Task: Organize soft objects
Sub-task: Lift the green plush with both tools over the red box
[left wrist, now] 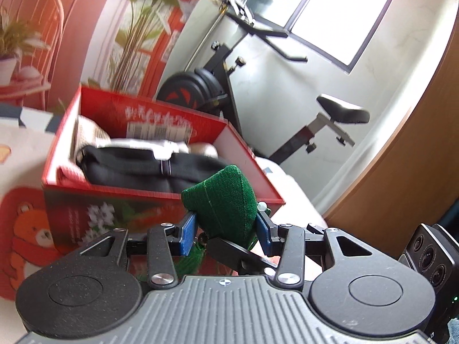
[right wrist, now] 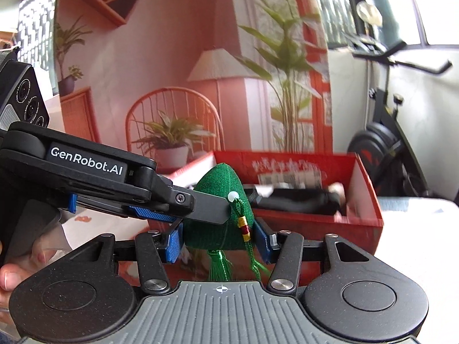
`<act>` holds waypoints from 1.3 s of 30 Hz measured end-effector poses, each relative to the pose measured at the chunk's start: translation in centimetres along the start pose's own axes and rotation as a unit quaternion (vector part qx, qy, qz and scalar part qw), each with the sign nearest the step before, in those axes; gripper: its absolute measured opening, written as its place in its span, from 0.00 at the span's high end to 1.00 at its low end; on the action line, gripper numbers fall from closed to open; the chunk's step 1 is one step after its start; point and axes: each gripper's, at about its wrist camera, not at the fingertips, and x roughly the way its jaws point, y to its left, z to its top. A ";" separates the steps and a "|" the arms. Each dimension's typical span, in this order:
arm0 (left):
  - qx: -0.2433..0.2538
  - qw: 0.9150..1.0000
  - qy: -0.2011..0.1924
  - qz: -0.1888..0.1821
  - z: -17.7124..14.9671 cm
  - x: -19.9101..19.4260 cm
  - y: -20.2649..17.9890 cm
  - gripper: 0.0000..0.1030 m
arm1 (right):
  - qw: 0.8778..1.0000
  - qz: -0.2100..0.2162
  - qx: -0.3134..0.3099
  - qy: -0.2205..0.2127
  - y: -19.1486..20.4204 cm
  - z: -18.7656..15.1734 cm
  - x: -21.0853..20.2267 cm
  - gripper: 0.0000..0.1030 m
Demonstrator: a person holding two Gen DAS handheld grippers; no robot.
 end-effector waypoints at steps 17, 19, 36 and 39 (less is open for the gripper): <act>0.048 0.992 -0.112 0.013 11.3 -4.2 -0.9 0.55 | 0.989 0.012 -0.120 -0.091 4.0 14.4 5.2 0.54; 0.059 0.992 -0.110 0.021 11.3 -3.0 -0.7 0.55 | 0.989 0.010 -0.121 -0.087 3.5 14.6 6.2 0.54; 0.032 0.997 -0.032 0.064 9.2 6.0 4.7 0.56 | 0.998 -0.053 -0.034 0.032 -2.5 8.1 15.9 0.54; 0.049 0.995 -0.035 0.081 9.1 5.5 4.7 0.55 | 0.995 -0.070 -0.018 0.065 -3.7 7.1 16.8 0.54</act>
